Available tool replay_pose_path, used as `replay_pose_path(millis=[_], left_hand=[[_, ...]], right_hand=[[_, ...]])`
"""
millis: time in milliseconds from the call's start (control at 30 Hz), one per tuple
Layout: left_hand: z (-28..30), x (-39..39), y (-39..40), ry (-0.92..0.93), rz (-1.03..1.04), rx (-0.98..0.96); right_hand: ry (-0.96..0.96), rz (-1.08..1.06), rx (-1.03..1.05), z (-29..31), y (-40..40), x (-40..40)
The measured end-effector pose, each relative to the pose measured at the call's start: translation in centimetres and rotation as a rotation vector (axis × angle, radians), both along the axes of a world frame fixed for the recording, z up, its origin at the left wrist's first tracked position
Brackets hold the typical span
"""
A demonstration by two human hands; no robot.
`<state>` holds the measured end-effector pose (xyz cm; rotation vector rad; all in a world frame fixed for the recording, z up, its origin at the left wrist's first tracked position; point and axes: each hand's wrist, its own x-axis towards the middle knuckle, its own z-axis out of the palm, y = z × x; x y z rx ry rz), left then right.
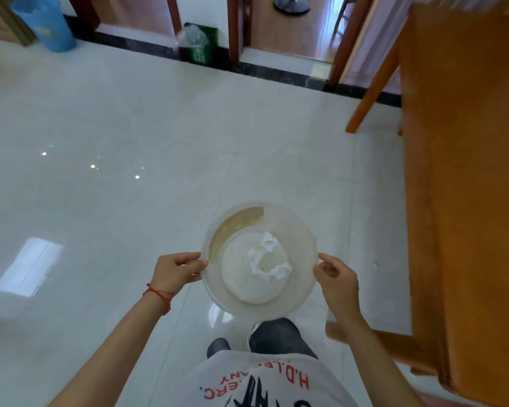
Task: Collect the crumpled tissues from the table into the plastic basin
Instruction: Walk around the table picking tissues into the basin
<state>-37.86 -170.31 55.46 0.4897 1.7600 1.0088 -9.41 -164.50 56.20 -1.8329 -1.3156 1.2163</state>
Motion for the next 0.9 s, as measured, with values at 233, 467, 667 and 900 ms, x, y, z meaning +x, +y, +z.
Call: replay_pose_path(millis=[233, 467, 667, 900], left_hand=[[1.4, 0.7, 11.6, 0.025, -0.063, 0.017], [0.7, -1.5, 22.9, 0.046, -0.132, 0.001], [0.2, -5.5, 34.5, 0.048, -0.195, 0.000], [1.4, -9.7, 47.5, 0.057, -0.241, 0.031]], right_hand=[[0.002, -0.059, 0.019, 1.2, 10.3, 0.7], [-0.028, -0.100, 0.019, 0.6, 20.2, -1.4], [-0.023, -0.172, -0.006, -0.3, 29.8, -5.2], [-0.024, -0.227, 0.025, 0.5, 40.7, -9.4]])
